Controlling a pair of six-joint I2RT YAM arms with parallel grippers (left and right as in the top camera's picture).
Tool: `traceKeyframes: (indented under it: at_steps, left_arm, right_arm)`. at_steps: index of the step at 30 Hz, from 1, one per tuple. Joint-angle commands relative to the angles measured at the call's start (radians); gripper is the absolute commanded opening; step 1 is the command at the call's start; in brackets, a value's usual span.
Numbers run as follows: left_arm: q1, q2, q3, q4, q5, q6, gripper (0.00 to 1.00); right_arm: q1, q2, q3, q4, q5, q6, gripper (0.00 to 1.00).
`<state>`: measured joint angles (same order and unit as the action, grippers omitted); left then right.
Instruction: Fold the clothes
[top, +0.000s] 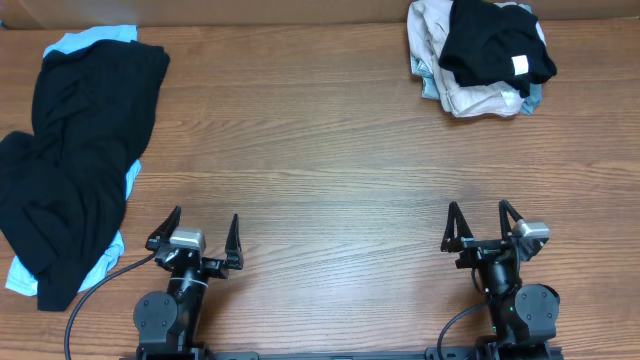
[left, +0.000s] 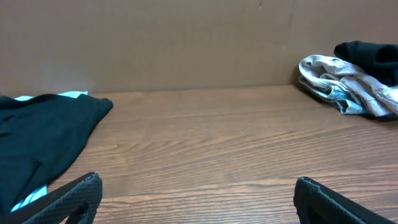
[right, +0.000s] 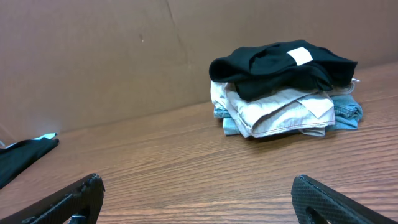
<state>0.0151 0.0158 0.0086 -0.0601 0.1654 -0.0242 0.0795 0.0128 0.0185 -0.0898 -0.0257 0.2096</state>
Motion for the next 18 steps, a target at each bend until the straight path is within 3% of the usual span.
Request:
traceKeyframes:
  at_steps: [1, 18]
  left_arm:
    - [0.006, -0.011, -0.004, 0.002, 0.014, -0.009, 1.0]
    - [0.005, -0.011, -0.004, 0.001, 0.011, -0.009, 1.0]
  right_arm:
    - [0.005, -0.01, -0.01, 0.006, 0.006, 0.007, 1.0]
    - [0.005, -0.01, -0.01, 0.006, 0.006, 0.008, 1.0]
